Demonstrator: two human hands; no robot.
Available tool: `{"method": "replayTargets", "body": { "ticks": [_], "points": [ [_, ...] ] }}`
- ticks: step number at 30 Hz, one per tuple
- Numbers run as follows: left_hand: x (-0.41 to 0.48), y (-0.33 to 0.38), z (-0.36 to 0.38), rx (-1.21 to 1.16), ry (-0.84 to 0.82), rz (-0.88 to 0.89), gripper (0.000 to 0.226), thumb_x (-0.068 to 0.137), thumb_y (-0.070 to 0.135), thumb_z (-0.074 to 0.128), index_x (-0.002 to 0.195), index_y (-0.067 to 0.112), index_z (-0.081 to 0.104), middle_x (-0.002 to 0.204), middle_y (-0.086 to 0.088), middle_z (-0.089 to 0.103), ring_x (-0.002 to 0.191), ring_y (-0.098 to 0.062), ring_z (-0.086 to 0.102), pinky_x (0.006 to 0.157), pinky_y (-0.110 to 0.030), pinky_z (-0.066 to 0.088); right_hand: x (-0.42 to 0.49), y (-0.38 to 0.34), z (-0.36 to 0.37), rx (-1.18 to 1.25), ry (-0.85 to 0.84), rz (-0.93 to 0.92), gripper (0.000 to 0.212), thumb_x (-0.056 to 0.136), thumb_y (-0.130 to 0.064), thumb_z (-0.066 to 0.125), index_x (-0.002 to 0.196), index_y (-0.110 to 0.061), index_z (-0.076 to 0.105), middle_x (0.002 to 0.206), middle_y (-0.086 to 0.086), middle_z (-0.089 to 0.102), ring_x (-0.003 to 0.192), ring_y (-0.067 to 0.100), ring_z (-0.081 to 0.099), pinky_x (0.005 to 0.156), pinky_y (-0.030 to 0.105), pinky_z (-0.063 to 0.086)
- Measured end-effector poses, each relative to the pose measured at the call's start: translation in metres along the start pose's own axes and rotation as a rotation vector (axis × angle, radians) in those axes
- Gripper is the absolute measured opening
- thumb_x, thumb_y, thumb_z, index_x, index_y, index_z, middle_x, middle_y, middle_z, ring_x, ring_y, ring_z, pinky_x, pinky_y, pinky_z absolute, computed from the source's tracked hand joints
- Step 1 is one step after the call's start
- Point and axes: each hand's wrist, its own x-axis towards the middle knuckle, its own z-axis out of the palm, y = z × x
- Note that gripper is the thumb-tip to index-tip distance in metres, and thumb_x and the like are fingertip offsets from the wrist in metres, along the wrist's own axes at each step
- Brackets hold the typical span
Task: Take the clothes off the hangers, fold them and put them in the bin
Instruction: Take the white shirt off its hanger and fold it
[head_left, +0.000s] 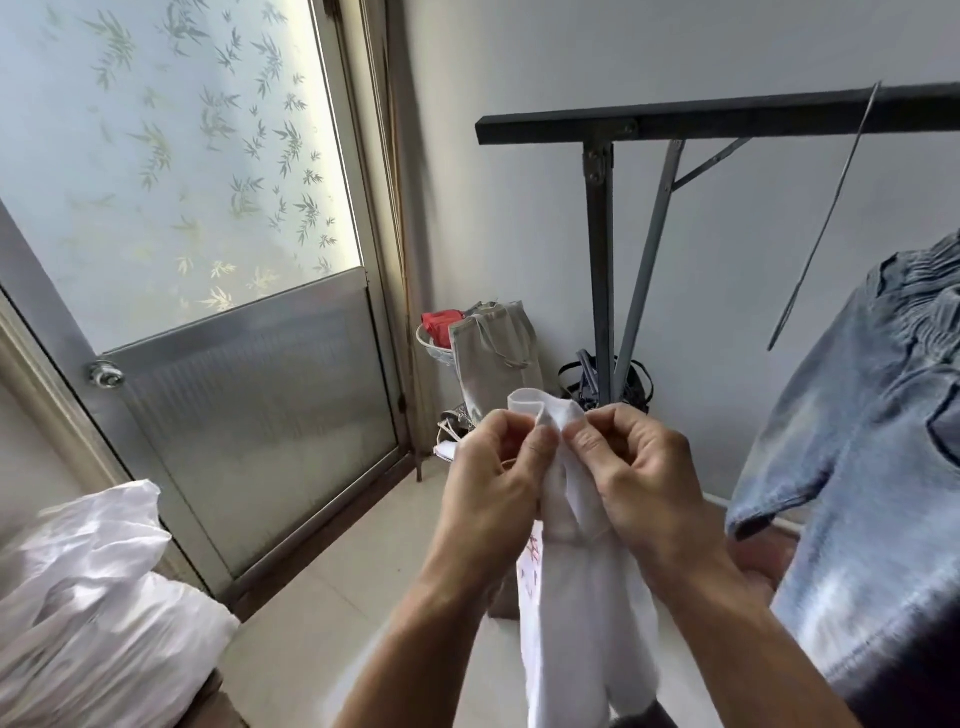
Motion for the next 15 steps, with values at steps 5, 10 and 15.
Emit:
{"method": "replayTargets", "body": {
  "ticks": [5, 10, 15],
  "points": [
    [-0.009, 0.005, 0.008, -0.063, -0.029, -0.047, 0.017, 0.098, 0.014, 0.056, 0.095, -0.003, 0.058, 0.082, -0.020, 0.069, 0.067, -0.022, 0.070, 0.051, -0.029, 0.055, -0.003, 0.000, -0.011, -0.104, -0.027, -0.057, 0.016, 0.092, -0.020, 0.064, 0.077, -0.014, 0.068, 0.074, 0.006, 0.072, 0.070, 0.020, 0.071, 0.066, 0.036, 0.060],
    [-0.015, 0.016, 0.016, -0.152, -0.047, -0.102, 0.038, 0.104, 0.031, 0.039, 0.107, -0.002, 0.057, 0.076, -0.012, 0.069, 0.061, -0.019, 0.069, 0.052, -0.030, 0.057, -0.007, 0.002, -0.018, -0.115, -0.129, -0.043, 0.010, 0.088, -0.027, 0.069, 0.082, -0.020, 0.067, 0.076, 0.000, 0.073, 0.073, 0.016, 0.072, 0.067, 0.039, 0.059],
    [-0.017, 0.016, 0.010, -0.054, -0.053, -0.079, 0.039, 0.102, 0.033, 0.041, 0.105, 0.002, 0.064, 0.082, -0.014, 0.071, 0.068, -0.022, 0.071, 0.057, -0.029, 0.058, -0.006, 0.004, -0.025, -0.168, -0.202, -0.085, 0.008, 0.091, -0.023, 0.067, 0.084, -0.020, 0.065, 0.074, -0.009, 0.069, 0.072, 0.002, 0.066, 0.066, 0.021, 0.053]
  ]
}}
